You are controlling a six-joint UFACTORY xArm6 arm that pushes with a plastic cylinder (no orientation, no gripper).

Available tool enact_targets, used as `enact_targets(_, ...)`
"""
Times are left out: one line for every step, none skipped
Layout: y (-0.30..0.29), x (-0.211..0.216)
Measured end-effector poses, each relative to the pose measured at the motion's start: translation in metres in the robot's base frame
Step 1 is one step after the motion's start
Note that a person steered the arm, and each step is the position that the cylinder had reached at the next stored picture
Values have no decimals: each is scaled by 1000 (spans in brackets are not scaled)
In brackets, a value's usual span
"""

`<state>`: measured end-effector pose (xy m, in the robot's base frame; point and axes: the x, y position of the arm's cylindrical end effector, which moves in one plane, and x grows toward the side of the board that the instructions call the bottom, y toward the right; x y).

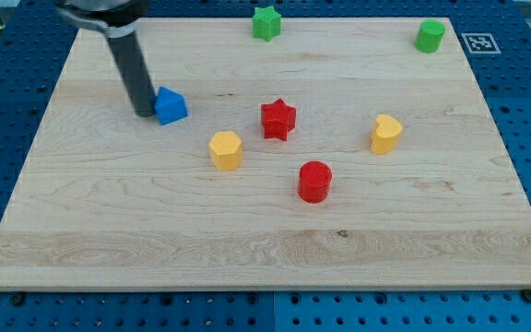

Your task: Move your arm towards the blue cube

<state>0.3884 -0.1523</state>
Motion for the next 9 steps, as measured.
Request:
enact_targets(3,0)
enact_targets(19,0)
enact_targets(45,-4)
enact_targets(39,-5)
enact_targets(7,-14)
enact_targets(-6,-34)
enact_targets(-5,-38)
enact_targets(-42,-45)
enact_targets(-110,-81)
